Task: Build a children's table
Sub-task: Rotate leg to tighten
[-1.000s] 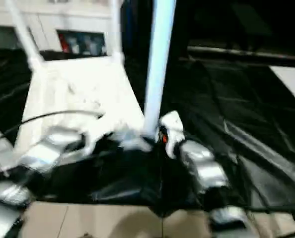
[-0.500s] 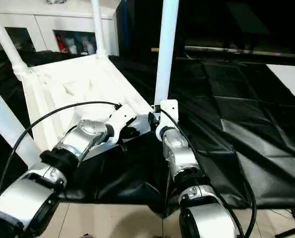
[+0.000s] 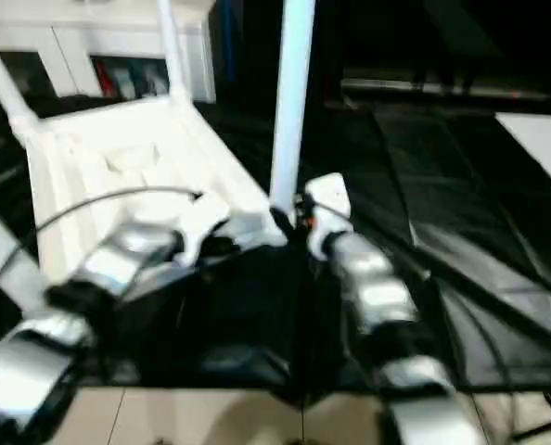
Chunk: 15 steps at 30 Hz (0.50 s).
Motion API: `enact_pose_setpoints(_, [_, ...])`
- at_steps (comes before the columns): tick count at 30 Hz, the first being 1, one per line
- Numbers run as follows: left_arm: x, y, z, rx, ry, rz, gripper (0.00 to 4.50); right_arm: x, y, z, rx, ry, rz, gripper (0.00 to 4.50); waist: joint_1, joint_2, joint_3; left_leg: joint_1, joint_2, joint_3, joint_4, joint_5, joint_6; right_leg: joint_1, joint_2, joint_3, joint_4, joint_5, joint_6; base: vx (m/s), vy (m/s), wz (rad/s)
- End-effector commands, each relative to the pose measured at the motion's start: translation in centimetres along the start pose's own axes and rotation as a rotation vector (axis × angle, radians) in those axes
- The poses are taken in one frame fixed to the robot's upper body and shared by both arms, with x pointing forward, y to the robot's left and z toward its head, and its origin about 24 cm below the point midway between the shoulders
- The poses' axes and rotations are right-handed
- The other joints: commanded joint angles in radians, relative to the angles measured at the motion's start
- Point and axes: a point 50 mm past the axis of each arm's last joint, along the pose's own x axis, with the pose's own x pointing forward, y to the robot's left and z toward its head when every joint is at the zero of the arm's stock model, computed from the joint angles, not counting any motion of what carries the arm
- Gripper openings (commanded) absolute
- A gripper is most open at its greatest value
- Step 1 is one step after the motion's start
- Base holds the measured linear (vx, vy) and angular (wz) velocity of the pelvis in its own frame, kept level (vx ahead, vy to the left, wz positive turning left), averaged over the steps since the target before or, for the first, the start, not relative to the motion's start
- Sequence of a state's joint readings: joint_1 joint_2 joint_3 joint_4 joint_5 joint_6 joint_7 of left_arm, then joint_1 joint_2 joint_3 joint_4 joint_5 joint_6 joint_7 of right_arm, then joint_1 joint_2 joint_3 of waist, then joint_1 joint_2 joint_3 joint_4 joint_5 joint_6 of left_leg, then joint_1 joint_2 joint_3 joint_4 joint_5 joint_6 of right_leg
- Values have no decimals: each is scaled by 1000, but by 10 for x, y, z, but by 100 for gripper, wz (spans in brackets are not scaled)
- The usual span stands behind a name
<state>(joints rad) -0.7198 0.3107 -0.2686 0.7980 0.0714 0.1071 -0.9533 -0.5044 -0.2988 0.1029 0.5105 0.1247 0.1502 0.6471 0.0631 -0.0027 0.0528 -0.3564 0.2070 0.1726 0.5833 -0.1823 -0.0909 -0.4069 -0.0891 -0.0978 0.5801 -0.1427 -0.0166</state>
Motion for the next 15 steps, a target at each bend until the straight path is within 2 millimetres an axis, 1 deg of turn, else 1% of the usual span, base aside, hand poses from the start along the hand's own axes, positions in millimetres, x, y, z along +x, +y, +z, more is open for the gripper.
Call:
enact_pose_setpoints(1, [-4,-16,3,77,-71,-178,0,-7,4,5,-45,4,132,435,8,-18,-68,-2,20,1,-66,-199,82,60,-61,46,-64,-357,-168,0,0,0])
enact_pose_setpoints(2, [-6,-18,3,86,-71,-199,0,-9,4,5,-50,5,150,435,9,-16,-67,2,24,1,-68,-211,74,55,-62,47,-67,-371,-163,0,0,0])
enact_pose_setpoints(3, [-11,-23,2,99,-69,-254,0,-14,7,6,-68,3,220,435,9,-14,-66,3,24,2,-67,-216,71,54,-61,49,-64,-363,-170,0,0,0])
enact_pose_setpoints(4, [-11,-23,2,99,-69,-254,0,-14,7,6,-68,3,220,435,10,-14,-67,3,25,1,-68,-217,71,55,-61,49,-63,-355,-174,0,0,0])
enact_pose_setpoints(5, [-13,-24,2,102,-69,-269,0,-16,10,6,-70,-4,262,435,10,-13,-65,5,25,2,-68,-220,72,51,-59,50,-65,-354,-176,0,0,0])
enact_pose_setpoints(6, [-17,-28,2,103,-66,-304,0,-21,18,8,-63,-15,372,435,18,-11,-66,9,29,2,-69,-235,68,53,-58,49,-60,-338,-184,0,0,0])
enact_pose_setpoints(7, [-19,-30,2,115,-63,-324,0,-23,22,9,-50,-13,418,435,21,-12,-64,6,31,1,-71,-231,71,54,-59,50,-59,-333,-182,0,0,0])
enact_pose_setpoints(8, [-21,-32,1,116,-60,-337,0,-24,27,8,-41,-3,461,435,25,-9,-64,8,32,1,-72,-238,70,51,-57,50,-59,-330,-185,0,0,0])
enact_pose_setpoints(9, [-22,-33,1,116,-58,-343,0,-24,30,7,-38,8,488,435,26,-20,-66,9,31,3,-71,-237,69,50,-56,50,-58,-325,-186,0,0,0])
enact_pose_setpoints(10, [-23,-33,1,120,-55,-344,0,-24,33,6,-40,20,513,435,28,-17,-66,8,31,2,-71,-231,66,51,-58,50,-55,-320,-189,0,0,0])
enact_pose_setpoints(11, [-24,-33,0,123,-53,-344,0,-24,36,4,-44,29,535,435,29,-15,-65,7,31,2,-71,-226,62,50,-59,51,-56,-323,-189,0,0,0])
enact_pose_setpoints(13, [-26,-32,0,130,-47,-335,0,-23,40,-1,-69,60,571,435,32,-21,-65,7,28,2,-71,-221,57,50,-61,51,-57,-332,-183,0,0,0])
enact_pose_setpoints(15, [-27,-31,0,129,-45,-328,0,-21,40,-3,-78,62,560,435,33,-19,-64,7,27,2,-72,-223,46,49,-62,52,-60,-353,-171,0,0,0])
